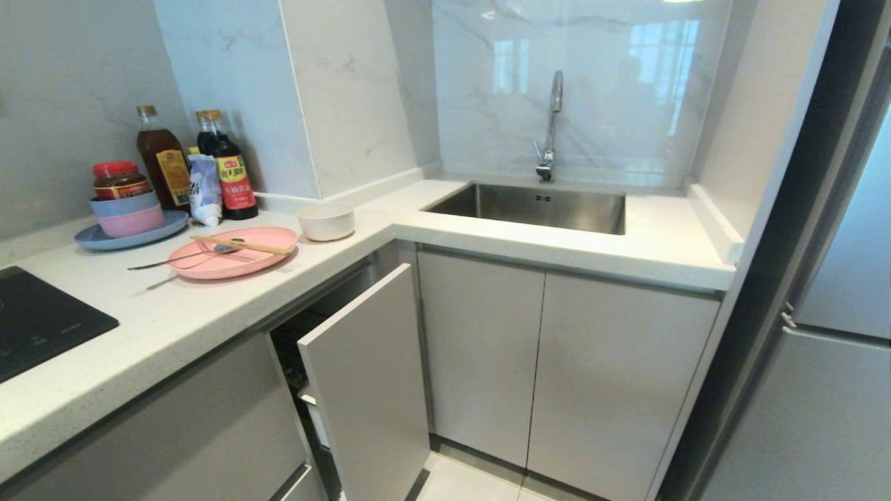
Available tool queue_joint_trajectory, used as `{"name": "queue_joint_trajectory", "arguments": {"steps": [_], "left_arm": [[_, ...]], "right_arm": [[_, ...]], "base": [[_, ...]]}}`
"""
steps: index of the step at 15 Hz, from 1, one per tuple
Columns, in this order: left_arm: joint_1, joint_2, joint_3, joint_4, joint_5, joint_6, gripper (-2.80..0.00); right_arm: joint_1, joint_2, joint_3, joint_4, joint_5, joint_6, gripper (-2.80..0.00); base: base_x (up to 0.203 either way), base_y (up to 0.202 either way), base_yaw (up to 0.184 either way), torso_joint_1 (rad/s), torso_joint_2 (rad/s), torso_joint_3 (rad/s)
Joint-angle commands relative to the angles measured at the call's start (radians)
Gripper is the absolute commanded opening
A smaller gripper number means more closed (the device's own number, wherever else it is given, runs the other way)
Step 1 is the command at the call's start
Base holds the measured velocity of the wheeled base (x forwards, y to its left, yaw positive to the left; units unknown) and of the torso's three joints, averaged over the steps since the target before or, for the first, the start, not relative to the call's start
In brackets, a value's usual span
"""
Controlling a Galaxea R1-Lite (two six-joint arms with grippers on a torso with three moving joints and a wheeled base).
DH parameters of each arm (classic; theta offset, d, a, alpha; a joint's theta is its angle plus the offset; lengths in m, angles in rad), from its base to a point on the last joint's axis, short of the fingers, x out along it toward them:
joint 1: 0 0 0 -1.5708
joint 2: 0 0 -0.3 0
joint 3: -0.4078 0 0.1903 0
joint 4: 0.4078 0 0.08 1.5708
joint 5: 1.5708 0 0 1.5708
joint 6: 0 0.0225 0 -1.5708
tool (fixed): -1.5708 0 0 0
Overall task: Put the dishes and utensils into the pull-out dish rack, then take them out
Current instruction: Open the cupboard
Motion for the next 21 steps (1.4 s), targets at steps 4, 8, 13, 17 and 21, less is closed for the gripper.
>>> {"name": "queue_joint_trajectory", "arguments": {"steps": [4, 8, 13, 17, 21], "left_arm": [[-0.044, 0.328, -0.031, 0.001, -0.016, -0.023, -2.8], [-0.155, 0.512, -0.041, 0.004, -0.019, -0.032, -2.8], [-0.272, 0.739, -0.054, 0.017, 0.098, -0.048, -2.8], [-0.304, 0.868, -0.098, 0.017, 0.239, -0.096, -2.8], [-0.343, 1.008, -0.197, 0.039, 0.325, -0.251, -2.8]], "right_arm": [[0.0, 0.001, 0.0, 0.0, 0.0, 0.0, -2.8], [0.0, 0.001, 0.0, 0.0, 0.0, 0.0, -2.8], [0.0, 0.001, 0.0, 0.0, 0.0, 0.0, -2.8], [0.0, 0.001, 0.0, 0.0, 0.001, 0.0, -2.8], [0.0, 0.001, 0.0, 0.0, 0.0, 0.0, -2.8]], "base": [[0.0, 0.0, 0.0, 0.0, 0.0, 0.0], [0.0, 0.0, 0.0, 0.0, 0.0, 0.0], [0.0, 0.0, 0.0, 0.0, 0.0, 0.0], [0.0, 0.0, 0.0, 0.0, 0.0, 0.0], [0.0, 0.0, 0.0, 0.0, 0.0, 0.0]]}}
